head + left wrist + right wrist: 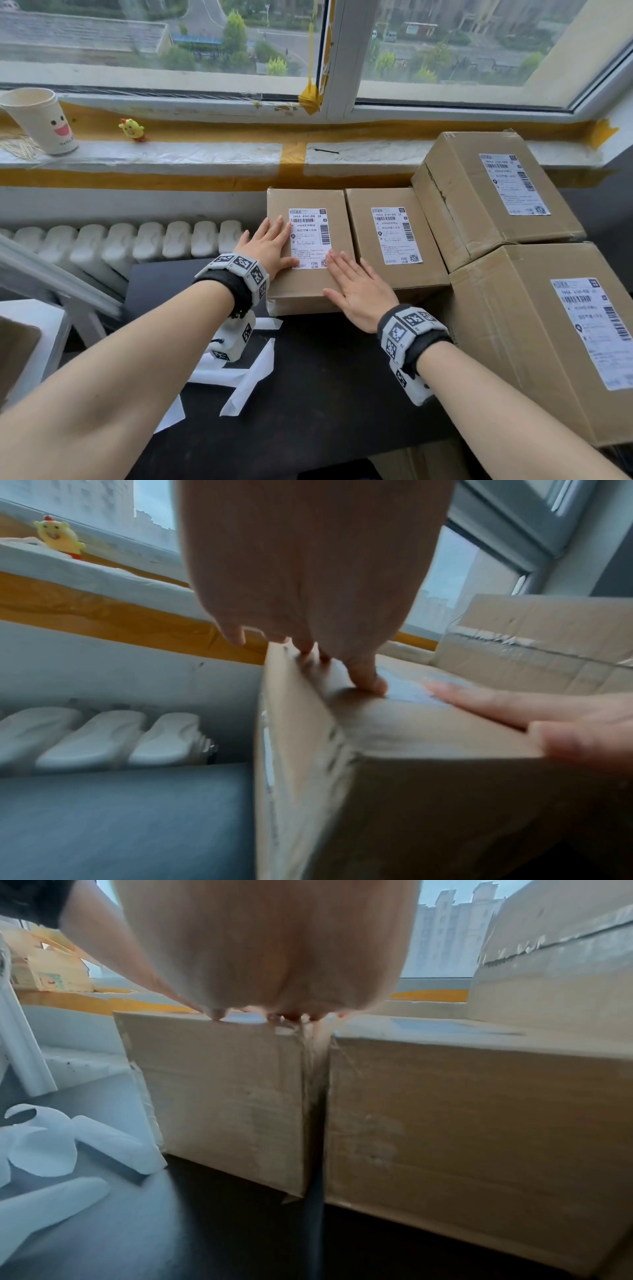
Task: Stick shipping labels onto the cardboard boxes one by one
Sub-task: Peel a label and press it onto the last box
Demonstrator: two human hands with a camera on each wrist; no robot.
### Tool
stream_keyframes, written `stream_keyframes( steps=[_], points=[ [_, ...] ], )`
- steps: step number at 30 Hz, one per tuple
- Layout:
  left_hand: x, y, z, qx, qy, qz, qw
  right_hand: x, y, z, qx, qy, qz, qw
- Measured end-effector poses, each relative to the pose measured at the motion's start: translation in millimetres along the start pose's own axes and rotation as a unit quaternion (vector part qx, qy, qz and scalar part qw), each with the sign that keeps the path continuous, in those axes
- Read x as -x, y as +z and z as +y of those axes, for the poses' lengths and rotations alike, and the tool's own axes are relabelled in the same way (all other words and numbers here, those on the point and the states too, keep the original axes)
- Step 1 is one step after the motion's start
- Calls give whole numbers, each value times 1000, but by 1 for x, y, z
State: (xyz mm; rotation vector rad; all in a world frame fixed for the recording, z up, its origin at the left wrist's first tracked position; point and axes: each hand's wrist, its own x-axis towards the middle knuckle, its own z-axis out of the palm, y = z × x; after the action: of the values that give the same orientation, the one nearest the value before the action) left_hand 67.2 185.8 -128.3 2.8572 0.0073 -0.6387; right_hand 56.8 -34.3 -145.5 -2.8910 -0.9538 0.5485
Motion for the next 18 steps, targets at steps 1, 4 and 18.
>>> stream_keyframes(
  steps=[1,4,18],
  points=[
    [4,0,6,-16,16,1,1000,1,0,-4,-6,11,-1,1000],
    [19,13,30,-48,68,-11,996,-2,1,-20,-33,38,-5,999],
    [56,40,15,-57,68,17,996,15,4,-6,-27,24,16,999]
  ],
)
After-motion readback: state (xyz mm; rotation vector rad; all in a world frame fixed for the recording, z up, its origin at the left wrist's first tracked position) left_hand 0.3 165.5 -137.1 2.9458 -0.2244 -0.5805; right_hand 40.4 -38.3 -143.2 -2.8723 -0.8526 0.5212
